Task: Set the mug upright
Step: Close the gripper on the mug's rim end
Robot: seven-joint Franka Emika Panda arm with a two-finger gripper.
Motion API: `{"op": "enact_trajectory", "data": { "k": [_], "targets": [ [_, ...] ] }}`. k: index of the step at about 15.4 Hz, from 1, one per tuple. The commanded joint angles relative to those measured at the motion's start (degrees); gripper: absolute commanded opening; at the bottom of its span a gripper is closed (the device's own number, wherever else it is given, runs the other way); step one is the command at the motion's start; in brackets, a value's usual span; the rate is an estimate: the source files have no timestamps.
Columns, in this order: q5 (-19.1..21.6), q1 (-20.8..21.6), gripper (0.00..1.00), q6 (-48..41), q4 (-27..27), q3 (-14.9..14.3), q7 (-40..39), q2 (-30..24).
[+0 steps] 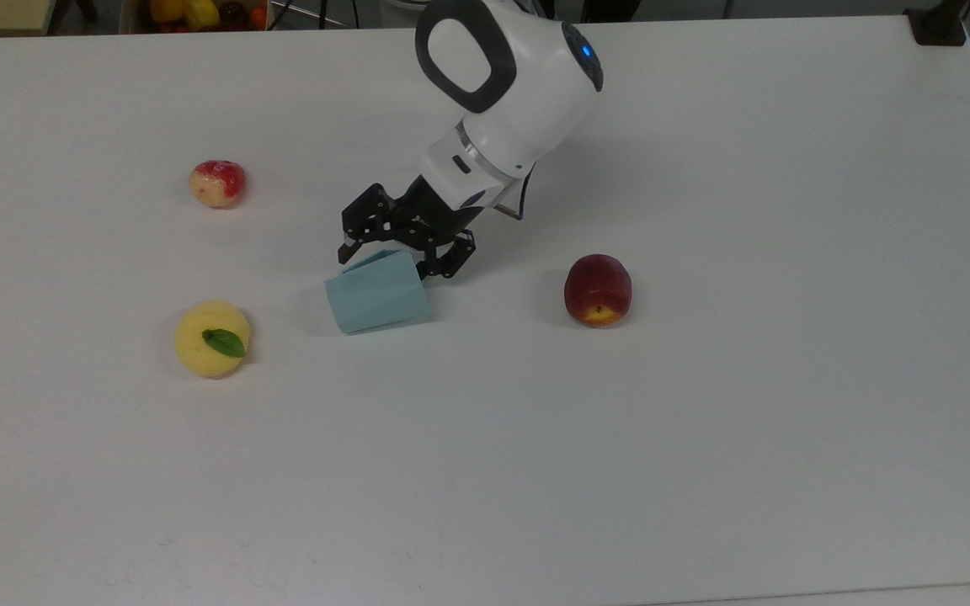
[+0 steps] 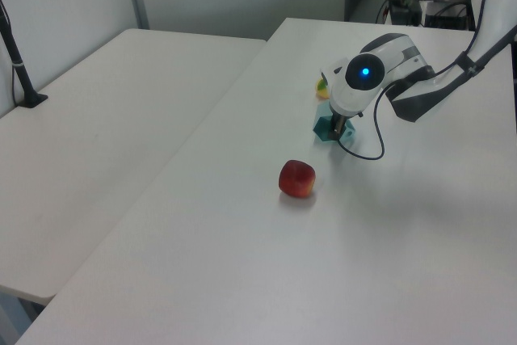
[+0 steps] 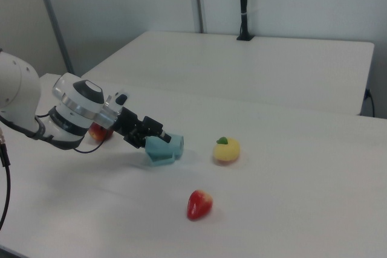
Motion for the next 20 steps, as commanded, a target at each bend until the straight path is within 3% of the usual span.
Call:
{"op": "enact_trajectory", "data": {
  "k": [1, 6, 7, 11, 14, 17, 20],
  "targets": [
    [-2.3, -1.0, 0.9, 1.5, 0.9, -0.7, 1.0, 1.1],
    [-1.7, -1.3, 0.09, 1.6, 0.9, -0.6, 1.1, 1.1],
    [-1.4, -1.2, 0.0, 2.3, 0.9, -0.6, 1.1, 1.1],
    [-0.8, -1.4, 0.0, 3.5, 0.9, -0.6, 1.3, 0.6],
    [2.1, -1.7, 0.0, 3.5, 0.9, -0.5, 0.9, -0.4],
    [6.8, -1.7, 0.0, 3.4, 2.2, -0.4, 0.7, -1.3],
    [14.9, -1.8, 0.0, 3.3, 4.4, -0.4, -0.4, -1.6]
  ]
}}
